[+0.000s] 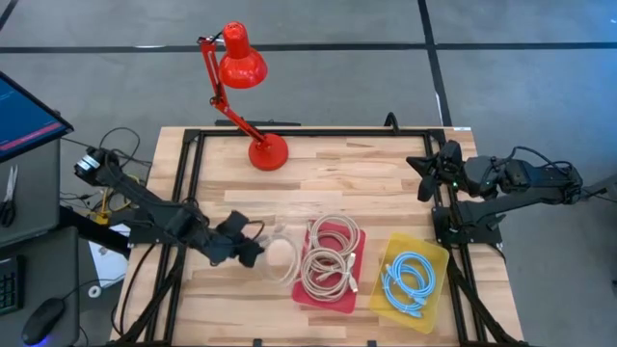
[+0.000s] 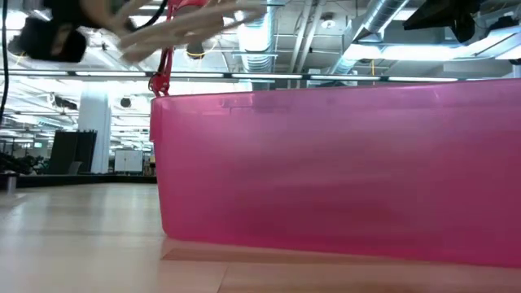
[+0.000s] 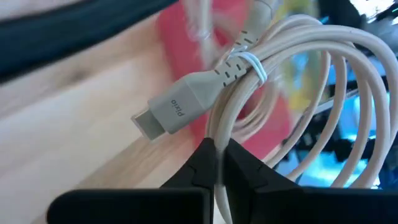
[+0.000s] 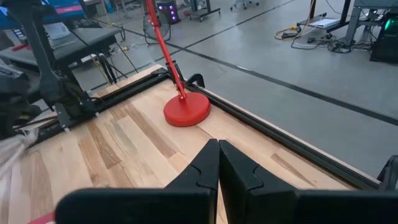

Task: Sort HDMI cables
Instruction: Put the brown HDMI cable into the pink bin

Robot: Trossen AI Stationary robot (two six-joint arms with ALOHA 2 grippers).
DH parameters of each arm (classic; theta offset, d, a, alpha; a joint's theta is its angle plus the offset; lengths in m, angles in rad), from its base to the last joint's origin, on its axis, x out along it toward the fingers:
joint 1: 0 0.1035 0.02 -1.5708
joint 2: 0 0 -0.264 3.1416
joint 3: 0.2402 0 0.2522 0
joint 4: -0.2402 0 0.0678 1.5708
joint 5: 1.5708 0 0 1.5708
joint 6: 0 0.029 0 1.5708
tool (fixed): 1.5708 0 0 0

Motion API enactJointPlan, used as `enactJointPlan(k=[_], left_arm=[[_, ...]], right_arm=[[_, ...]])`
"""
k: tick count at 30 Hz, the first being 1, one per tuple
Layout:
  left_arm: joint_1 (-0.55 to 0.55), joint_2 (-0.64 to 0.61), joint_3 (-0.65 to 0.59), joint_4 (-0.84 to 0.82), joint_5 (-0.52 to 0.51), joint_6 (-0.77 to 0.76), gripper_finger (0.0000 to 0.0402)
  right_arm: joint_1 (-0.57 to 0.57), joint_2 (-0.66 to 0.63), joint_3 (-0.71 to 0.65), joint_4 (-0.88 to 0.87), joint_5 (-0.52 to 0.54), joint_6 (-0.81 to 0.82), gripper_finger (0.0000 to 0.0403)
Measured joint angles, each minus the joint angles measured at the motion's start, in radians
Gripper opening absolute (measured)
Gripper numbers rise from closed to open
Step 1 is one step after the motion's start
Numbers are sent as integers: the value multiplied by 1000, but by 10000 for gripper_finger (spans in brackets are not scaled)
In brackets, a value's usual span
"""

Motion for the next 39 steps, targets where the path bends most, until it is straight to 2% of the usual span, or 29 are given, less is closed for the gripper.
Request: enactJointPlan(k=[7,13,21,34,39], left_arm=[[92,102,114,114,-26,163,12],[156,288,204,233,50,253,12],[159,492,259,328,131,217,12],[127,665,264,354,136,113,14],[131,674,264,377,164,112,63]], right_arm=[[0,0,0,-1,0,1,0],[0,0,0,-2,0,3,0],[0,0,0,-9,0,3,0],[0,0,0,-48,0,2,0],[0,0,0,-50,0,2,0]])
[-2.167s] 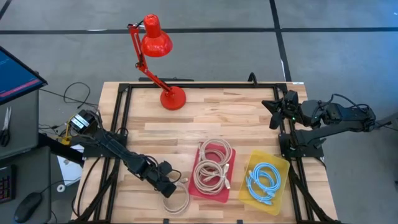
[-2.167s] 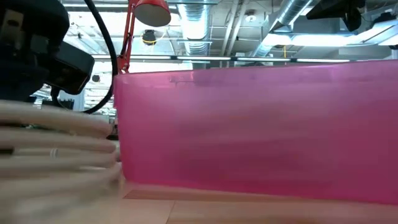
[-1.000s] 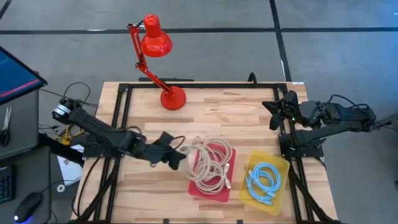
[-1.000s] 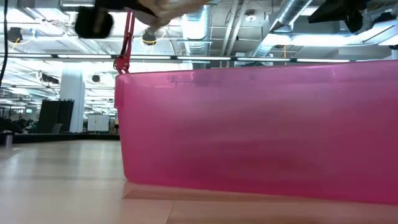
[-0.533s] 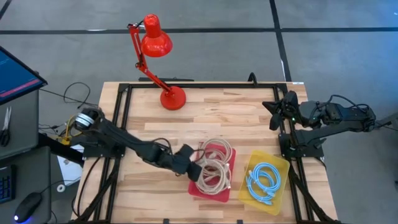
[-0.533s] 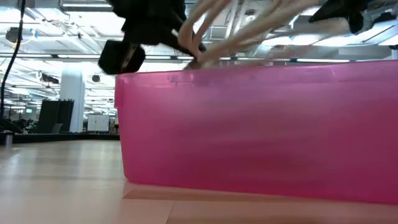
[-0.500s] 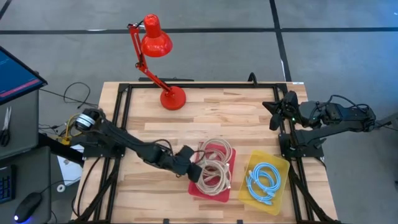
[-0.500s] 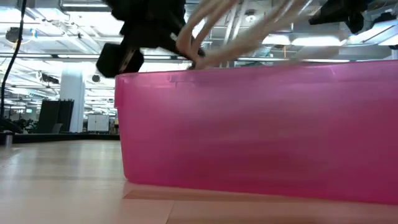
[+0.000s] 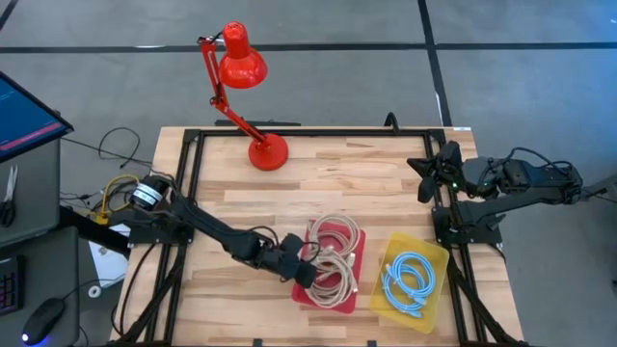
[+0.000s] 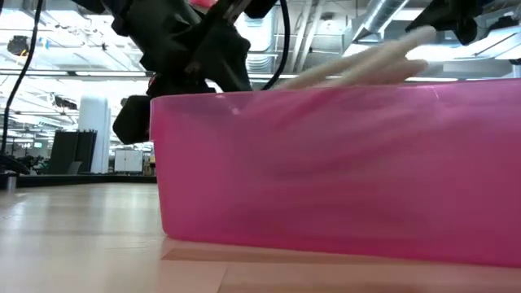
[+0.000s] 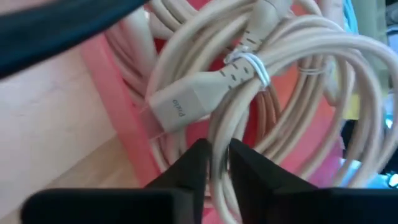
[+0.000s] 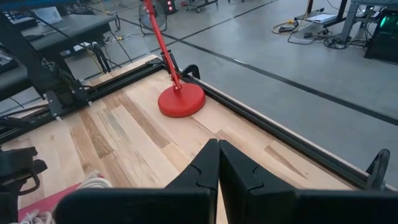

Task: Sort HDMI cables
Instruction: Put the brown HDMI cable into the pink bin, then return to Home Position

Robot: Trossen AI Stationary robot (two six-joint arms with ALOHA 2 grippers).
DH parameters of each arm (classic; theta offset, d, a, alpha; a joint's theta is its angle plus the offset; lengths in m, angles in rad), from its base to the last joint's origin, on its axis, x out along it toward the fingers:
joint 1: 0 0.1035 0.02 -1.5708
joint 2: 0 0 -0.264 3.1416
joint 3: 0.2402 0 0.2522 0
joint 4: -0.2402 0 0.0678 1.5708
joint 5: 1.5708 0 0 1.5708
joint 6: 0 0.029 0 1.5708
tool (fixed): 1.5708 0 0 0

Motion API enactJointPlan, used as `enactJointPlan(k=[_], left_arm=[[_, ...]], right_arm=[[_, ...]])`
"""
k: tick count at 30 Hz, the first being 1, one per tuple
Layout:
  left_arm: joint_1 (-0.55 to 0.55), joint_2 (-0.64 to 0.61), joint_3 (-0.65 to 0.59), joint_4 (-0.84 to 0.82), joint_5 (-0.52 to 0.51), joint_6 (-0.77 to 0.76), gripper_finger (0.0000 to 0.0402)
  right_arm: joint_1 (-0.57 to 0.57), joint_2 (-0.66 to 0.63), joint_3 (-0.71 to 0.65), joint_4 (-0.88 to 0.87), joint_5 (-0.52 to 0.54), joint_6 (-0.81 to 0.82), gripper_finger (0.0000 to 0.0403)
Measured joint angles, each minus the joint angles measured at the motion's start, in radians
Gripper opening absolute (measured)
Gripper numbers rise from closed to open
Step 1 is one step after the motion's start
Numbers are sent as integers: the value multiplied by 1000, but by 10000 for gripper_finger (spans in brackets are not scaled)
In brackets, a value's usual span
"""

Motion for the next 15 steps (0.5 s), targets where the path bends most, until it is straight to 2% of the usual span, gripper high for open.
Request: enactJointPlan(k=[6,15], left_arm=[[14,-46,-1,5,88,49,103],[80,-232,-1,-9,113,224,97]], right_arm=[[0,0,0,0,0,-2,0],[0,0,0,0,0,-2,0]])
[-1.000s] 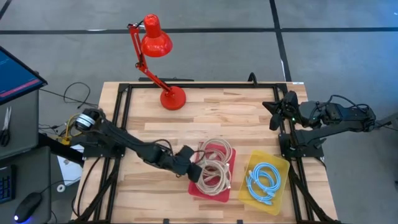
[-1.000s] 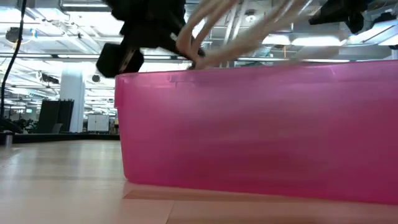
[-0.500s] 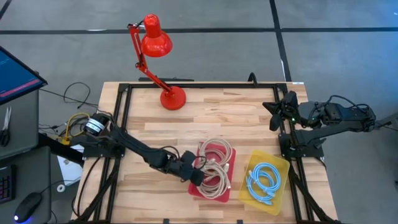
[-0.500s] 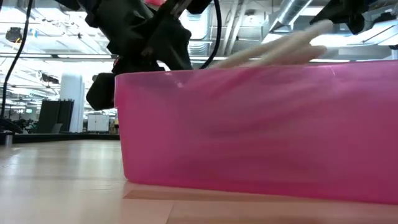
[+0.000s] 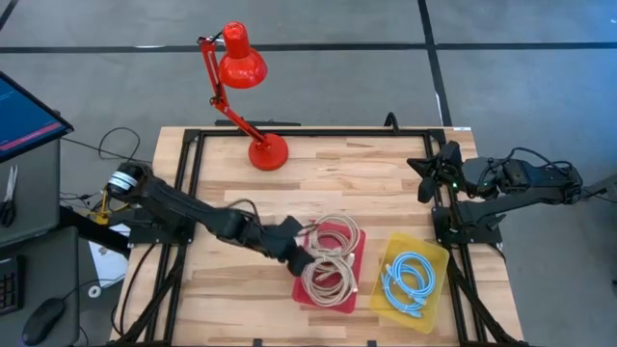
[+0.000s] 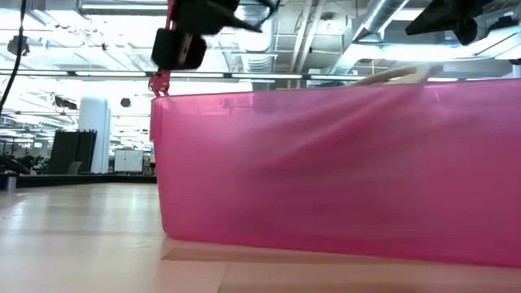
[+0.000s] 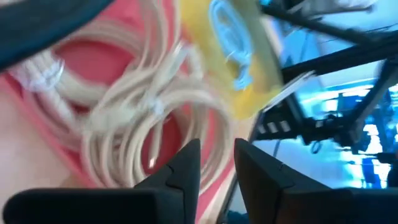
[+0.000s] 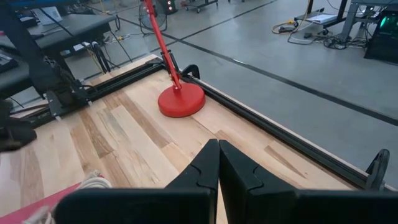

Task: Sort HDMI cables
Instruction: Return to Home Position

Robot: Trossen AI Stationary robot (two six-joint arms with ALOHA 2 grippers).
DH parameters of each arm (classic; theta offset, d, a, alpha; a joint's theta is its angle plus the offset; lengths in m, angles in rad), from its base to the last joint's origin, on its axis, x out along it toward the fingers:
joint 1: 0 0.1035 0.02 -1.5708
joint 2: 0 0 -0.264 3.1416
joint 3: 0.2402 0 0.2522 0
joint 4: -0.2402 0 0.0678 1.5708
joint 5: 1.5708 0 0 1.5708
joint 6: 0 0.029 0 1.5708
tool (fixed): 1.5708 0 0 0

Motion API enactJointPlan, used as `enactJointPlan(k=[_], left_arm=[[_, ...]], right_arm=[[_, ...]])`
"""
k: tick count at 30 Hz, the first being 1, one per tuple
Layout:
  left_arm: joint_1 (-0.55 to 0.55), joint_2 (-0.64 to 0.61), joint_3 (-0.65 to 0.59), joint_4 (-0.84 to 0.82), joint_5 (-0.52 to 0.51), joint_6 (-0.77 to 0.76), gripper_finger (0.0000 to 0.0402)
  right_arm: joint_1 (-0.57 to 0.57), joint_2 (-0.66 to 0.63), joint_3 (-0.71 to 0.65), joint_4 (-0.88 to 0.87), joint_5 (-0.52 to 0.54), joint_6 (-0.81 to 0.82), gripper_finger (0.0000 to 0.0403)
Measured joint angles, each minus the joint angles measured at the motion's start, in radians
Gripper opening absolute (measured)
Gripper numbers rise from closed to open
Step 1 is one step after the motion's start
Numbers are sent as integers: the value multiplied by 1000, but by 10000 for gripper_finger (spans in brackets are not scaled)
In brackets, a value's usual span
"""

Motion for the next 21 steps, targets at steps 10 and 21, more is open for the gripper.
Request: enactJointPlan(k=[10,21], left_arm=[[16,-79,0,-15,-11,153,64],[14,-123,-1,-11,-76,559,6]], right_arm=[[0,0,0,-2,0,0,0],[0,-40,0,38,-239,-151,0]])
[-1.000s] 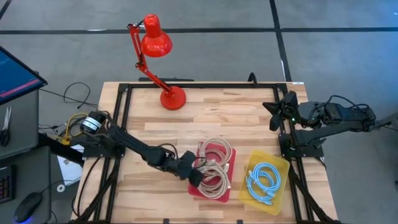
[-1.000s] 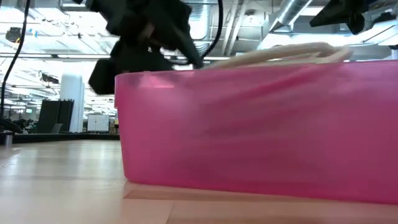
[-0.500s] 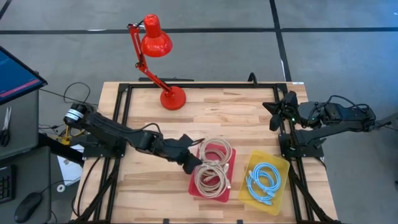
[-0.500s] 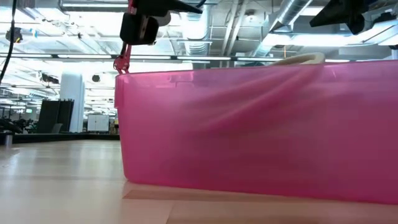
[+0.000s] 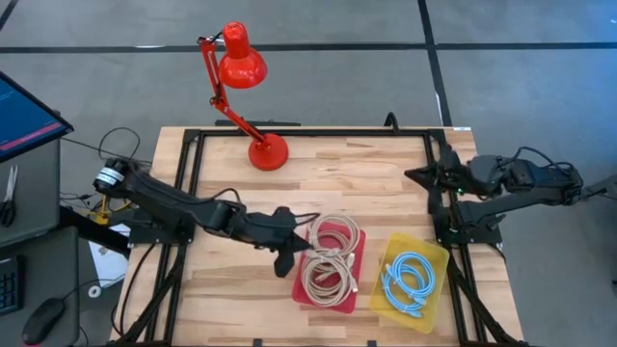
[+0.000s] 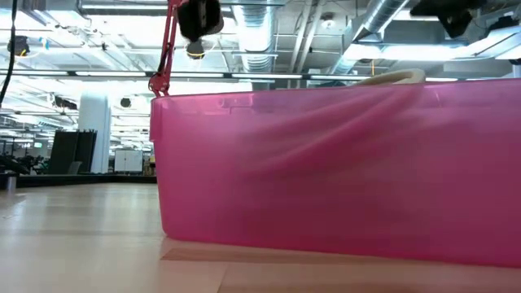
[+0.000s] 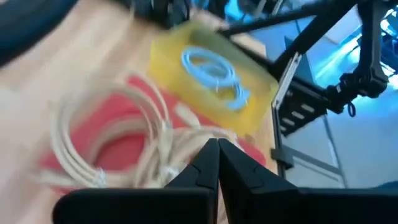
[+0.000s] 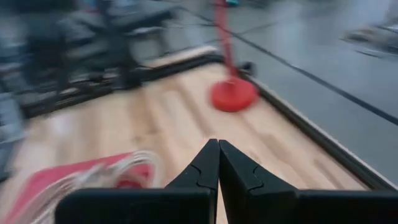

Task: Sort HDMI cables
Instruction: Return to Home Position

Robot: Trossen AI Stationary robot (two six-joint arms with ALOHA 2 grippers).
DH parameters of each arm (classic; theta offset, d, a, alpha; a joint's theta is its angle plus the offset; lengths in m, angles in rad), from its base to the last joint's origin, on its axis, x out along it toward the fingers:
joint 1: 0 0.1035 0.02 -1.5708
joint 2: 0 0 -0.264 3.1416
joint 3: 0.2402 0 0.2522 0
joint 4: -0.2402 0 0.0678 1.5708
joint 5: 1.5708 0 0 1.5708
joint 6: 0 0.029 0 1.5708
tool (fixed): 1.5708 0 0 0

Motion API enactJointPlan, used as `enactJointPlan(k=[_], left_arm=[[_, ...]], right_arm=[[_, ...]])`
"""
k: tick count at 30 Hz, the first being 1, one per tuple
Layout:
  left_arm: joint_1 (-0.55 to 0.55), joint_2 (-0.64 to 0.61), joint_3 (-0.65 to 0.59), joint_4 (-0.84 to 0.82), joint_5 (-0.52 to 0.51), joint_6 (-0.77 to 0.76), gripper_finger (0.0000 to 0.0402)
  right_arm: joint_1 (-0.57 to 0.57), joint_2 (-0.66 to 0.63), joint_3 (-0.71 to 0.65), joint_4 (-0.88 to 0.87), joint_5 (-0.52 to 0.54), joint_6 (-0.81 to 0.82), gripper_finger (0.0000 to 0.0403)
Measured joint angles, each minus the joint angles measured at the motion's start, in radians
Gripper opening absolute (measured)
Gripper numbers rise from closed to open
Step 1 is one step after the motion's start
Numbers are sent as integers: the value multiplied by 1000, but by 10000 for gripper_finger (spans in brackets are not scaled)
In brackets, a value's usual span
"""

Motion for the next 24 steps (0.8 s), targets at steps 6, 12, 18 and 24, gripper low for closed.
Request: enactJointPlan(k=[6,12,18,24], left_arm=[[1,-144,0,3,-138,192,6],[1,-340,0,4,-262,219,6],[-7,-496,-32,6,-264,501,4],[-5,-661,-185,35,-265,500,4]], right_arm=[[0,-52,0,135,-256,-180,0],[0,-110,0,214,-228,-190,0],[0,-181,0,225,-205,-190,0],[0,-254,0,201,-205,-191,0]])
